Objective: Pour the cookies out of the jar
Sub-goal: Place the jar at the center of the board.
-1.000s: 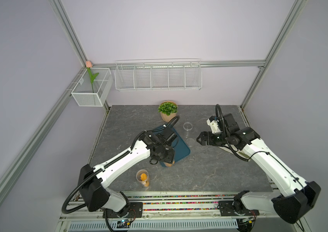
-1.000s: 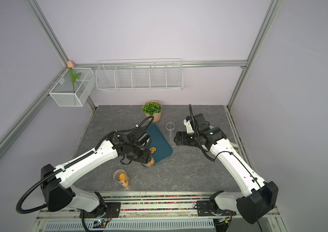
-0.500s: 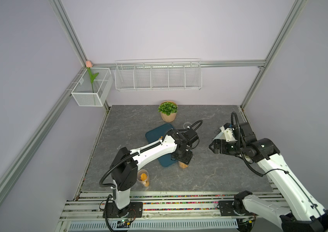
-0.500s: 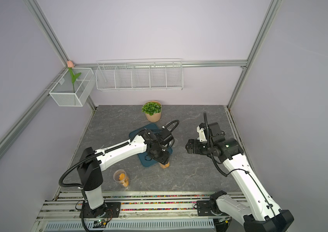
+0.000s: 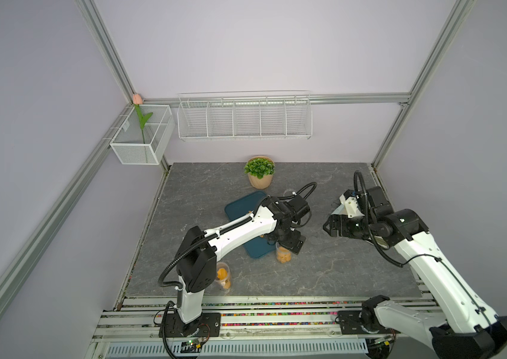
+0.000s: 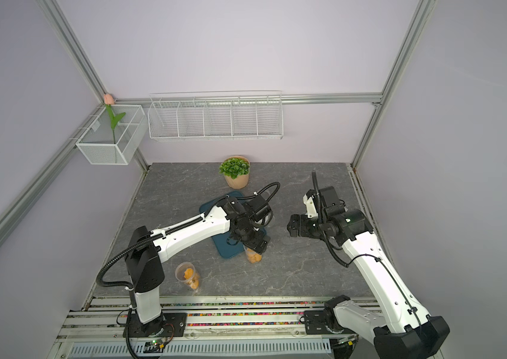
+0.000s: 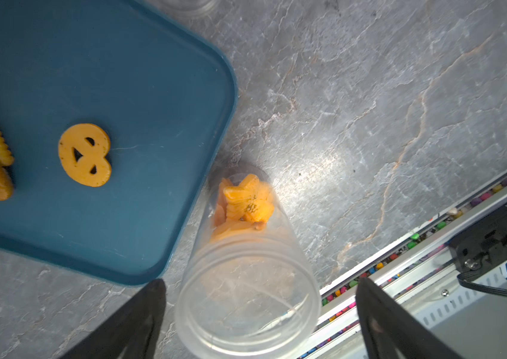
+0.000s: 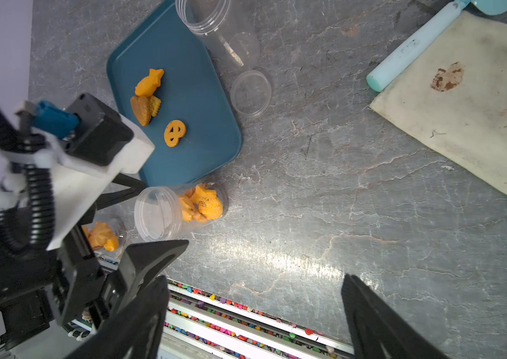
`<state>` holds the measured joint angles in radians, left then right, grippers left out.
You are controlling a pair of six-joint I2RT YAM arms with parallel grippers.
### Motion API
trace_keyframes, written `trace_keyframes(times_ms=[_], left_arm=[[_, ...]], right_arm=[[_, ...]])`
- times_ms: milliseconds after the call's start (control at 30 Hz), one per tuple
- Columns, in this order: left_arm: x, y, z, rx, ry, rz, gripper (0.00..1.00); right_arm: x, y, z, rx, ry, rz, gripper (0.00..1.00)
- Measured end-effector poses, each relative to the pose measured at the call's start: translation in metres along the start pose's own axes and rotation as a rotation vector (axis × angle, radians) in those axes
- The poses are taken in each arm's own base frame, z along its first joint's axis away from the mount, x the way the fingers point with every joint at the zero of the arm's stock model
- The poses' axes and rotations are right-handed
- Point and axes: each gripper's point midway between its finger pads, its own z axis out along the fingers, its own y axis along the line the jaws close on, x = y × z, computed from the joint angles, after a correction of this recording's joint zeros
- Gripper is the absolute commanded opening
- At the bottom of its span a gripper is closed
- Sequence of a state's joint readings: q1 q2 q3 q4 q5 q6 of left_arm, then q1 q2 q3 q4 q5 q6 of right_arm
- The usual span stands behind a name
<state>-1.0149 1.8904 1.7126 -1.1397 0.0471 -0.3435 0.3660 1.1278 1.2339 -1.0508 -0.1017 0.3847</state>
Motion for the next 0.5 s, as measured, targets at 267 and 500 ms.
trace_keyframes(times_ms=[267, 500], left_arm=[[-0.005, 0.042, -0.076, 0.004, -0.193, -0.127, 0.95], [0.024, 0.117, -0.115, -0.062, -0.332, -0.347, 0.96]], right_arm=[[-0.011, 0.011, 0.006, -0.032, 0.036, 0.003, 0.89], [-0.001, 0.039, 0.047, -0.043, 0.223, -0.075, 0.89]])
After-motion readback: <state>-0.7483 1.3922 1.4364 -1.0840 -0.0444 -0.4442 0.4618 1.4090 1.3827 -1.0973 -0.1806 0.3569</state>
